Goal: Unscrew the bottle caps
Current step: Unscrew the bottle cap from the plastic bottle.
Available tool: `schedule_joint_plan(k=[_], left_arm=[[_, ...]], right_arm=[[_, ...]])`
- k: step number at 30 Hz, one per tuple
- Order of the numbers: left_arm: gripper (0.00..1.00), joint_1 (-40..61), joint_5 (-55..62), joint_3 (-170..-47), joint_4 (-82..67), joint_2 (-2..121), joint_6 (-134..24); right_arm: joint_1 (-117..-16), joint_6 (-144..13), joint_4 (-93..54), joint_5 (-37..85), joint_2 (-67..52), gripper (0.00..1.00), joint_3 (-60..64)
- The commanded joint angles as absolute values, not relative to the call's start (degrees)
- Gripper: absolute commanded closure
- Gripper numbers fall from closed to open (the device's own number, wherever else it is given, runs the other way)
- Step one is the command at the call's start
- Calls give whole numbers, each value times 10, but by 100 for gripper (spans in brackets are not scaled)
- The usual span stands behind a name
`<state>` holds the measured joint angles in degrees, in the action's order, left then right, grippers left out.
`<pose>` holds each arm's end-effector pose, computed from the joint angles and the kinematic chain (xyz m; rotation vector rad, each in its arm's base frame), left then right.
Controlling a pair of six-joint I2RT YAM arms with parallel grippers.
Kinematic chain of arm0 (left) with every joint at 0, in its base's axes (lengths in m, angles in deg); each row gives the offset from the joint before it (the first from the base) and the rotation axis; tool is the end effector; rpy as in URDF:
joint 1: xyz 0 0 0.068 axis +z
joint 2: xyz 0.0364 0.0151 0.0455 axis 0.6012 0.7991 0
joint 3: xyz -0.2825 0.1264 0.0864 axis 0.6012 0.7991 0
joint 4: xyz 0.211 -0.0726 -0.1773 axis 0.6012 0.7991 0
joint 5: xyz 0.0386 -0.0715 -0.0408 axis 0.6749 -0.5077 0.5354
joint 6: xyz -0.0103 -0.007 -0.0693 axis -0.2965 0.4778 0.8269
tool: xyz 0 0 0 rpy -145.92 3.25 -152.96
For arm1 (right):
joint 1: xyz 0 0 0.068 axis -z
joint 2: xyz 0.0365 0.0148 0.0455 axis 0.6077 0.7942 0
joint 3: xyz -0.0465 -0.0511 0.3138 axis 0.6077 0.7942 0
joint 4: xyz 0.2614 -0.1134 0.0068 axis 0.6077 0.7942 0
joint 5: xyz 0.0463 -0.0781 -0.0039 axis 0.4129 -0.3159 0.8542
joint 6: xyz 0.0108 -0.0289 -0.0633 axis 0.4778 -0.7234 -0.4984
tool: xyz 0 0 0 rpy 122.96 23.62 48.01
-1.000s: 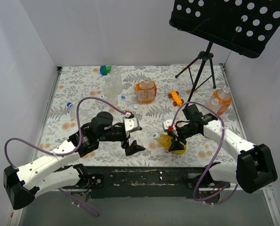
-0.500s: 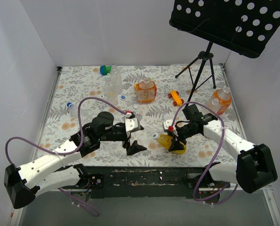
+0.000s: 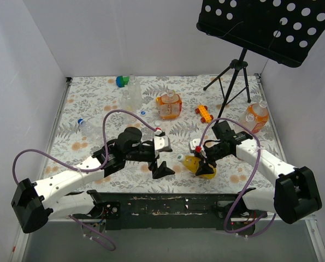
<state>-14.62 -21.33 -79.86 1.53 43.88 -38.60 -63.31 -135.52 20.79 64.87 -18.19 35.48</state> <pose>0.1312 -0.2160 0.3181 0.8640 2.0395 -1.4125 0.1809 0.1356 0.2290 -1.8253 1.5741 0.8820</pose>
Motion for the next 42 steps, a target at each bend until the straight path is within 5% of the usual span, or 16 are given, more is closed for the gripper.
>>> schedule_joint_plan(k=[1, 42], left_arm=[[2, -145, -232, -810, -9, 444, -398], [2, -145, -217, -803, -23, 439, -399]], right_arm=[[-633, -1370, 219, 648, -172, 90, 348], [-633, -1371, 221, 644, -169, 90, 348]])
